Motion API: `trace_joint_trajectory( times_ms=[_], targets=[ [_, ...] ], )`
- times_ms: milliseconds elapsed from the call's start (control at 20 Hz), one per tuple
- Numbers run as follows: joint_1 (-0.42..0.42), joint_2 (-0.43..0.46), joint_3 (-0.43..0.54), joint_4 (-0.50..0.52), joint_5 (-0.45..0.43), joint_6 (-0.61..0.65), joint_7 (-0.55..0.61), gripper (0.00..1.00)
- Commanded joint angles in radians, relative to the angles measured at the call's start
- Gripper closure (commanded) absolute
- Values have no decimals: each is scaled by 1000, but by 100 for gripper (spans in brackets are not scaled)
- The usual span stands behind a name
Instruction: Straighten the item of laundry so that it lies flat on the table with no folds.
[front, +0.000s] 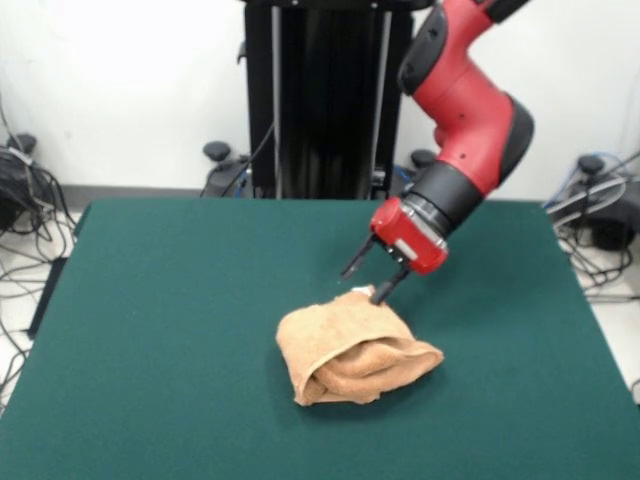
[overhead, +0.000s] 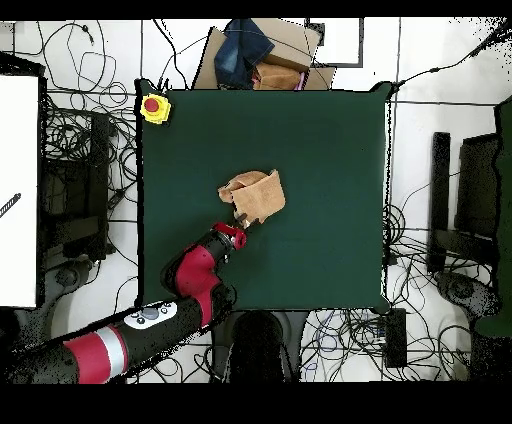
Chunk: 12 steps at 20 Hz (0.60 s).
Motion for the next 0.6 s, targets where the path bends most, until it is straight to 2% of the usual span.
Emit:
trace_joint_trajectory(
  times_ms=[50, 600],
  targets=[
    [26, 98, 130, -131, 98, -2, 115, 0],
    [47, 69, 163, -118, 116, 54, 153, 0]
  ],
)
